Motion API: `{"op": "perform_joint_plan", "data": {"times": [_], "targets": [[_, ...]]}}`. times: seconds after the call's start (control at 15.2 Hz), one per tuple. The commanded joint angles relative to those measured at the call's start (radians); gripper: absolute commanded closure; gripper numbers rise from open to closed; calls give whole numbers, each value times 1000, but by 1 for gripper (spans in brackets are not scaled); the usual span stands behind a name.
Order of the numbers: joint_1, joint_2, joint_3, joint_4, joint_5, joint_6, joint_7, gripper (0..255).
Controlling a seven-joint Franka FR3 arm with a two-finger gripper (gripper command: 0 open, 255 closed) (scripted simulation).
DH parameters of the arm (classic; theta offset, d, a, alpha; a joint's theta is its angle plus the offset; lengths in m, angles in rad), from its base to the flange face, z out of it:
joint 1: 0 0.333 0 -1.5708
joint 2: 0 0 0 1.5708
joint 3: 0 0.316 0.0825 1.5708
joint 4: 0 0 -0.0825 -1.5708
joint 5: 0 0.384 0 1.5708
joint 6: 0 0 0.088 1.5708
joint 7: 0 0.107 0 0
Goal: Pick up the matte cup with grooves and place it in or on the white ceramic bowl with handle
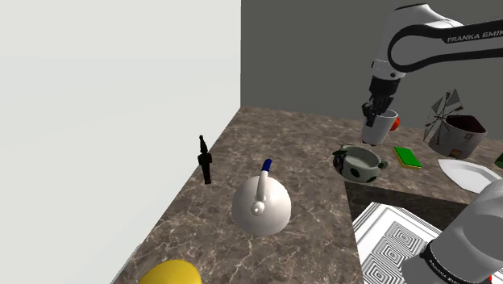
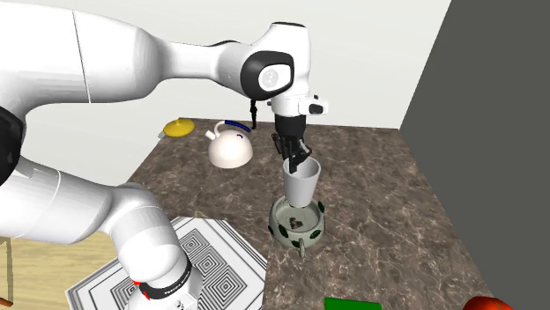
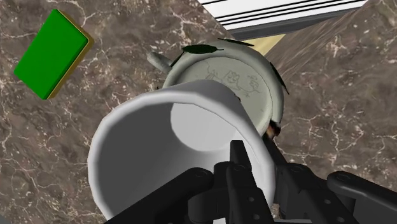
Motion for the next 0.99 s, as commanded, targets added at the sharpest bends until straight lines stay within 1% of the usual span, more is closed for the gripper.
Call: {"op": "perform_joint_plan", "data": {"times": [0.0,0.4,0.46,0.92], "targets": [[0,4,-1,-24,-2,29,4,255],[-2,19,-7,-94,-9,113,12,255],[-3,25,-10,-116,-11,141,15,255],[-3,25,-10,-116,-11,141,15,255]]}}
